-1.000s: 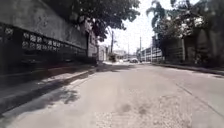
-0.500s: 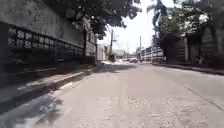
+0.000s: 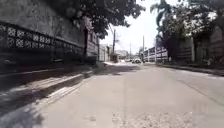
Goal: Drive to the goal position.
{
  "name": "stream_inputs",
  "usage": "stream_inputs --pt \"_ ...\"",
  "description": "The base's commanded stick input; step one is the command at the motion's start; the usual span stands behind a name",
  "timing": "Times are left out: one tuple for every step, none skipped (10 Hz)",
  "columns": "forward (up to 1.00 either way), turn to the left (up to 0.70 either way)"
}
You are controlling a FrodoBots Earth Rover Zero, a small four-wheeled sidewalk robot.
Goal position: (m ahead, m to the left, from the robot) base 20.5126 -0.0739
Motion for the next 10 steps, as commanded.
stream_inputs --pt "1.0 0.01" --pt "1.0 -0.16" --pt "1.0 -0.39" --pt "1.0 -0.39" --pt "1.0 -0.39" --pt "1.0 -0.39" --pt "1.0 -0.39" --pt "1.0 -0.17" --pt "1.0 0.01" --pt "1.0 0.01"
